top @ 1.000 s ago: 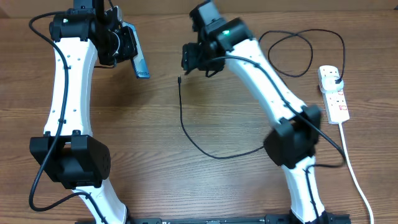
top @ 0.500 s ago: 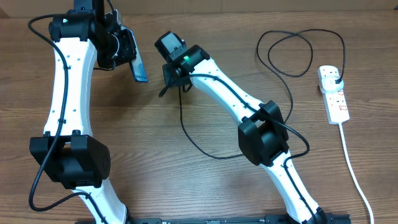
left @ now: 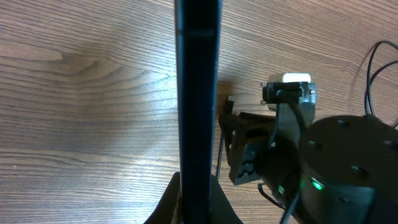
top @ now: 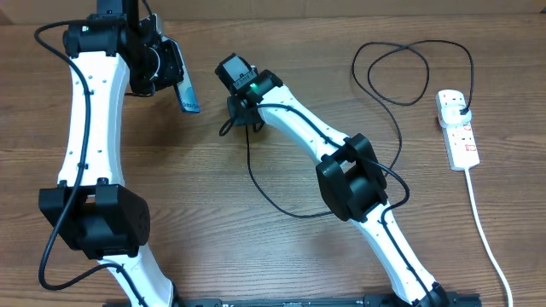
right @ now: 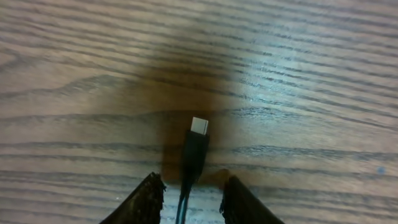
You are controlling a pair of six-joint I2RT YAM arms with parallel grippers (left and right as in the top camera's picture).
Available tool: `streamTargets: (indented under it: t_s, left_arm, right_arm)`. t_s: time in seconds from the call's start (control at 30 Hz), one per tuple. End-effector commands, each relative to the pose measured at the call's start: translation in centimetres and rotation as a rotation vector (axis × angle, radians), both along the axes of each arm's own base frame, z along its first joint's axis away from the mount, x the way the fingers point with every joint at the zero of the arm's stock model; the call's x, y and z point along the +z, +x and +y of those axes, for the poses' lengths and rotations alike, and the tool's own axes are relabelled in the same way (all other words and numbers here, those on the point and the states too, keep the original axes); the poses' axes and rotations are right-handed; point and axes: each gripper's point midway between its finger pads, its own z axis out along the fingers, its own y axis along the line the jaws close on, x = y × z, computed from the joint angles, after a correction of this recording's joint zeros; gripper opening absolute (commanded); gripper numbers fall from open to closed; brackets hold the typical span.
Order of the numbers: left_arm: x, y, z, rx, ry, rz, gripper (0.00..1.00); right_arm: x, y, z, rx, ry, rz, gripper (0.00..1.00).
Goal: Plug charger to phone and switch on socket
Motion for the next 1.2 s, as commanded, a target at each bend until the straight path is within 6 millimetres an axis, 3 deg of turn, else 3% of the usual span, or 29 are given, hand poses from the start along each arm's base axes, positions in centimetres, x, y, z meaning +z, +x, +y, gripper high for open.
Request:
streamTargets:
  t_s: [0.0, 0.23, 0.4, 0.57, 0.63, 0.9, 1.07, 1.17]
  left_arm:
    - [0.8, 0.2, 0.2, 0.016, -0.007, -0.023, 0.04]
    - [0.8, 0.2, 0.2, 0.016, -0.007, -0.023, 0.04]
    - [0.8, 0.2, 0.2, 0.016, -0.007, -0.023, 0.04]
    - [0.8, 0.2, 0.2, 0.017, -0.007, -0.023, 0.04]
    - [0.8, 0.2, 0.2, 0.017, -0.007, -0.022, 0.04]
    - [0.9, 0.2, 0.2, 0.016, -0.008, -0.022, 0.04]
    - [0.9, 0.2, 0.1, 0.014, -0.015, -0.022, 0.04]
    - [0.9, 0.2, 0.1, 0.017, -0.016, -0.022, 0.04]
  right_arm:
    - [-0.8, 0.5, -0.1, -0.012, -0.009, -0.010, 0.32]
    - [-0.8, 0.7, 0.1, -0.013, 0.000, -0.019, 0.26]
    - [-1.9, 0.1, -0.4, -0.013, -0.019, 0.005, 0.25]
    - [-3.1, -1.3, -1.1, -0.006, -0.046, 0.065, 0.04]
    - [-3.3, -2.0, -1.4, -0.003, -0.056, 0.096, 0.04]
    - [-3.1, -7.5, -2.7, 0.023, -0.073, 0.341, 0.04]
    - [-1.7, -12.4, -5.5, 0.015, -0.169, 0.545, 0.04]
    - [-1.4, -14.2, -6.3, 0.044, -0.194, 0.621, 0.04]
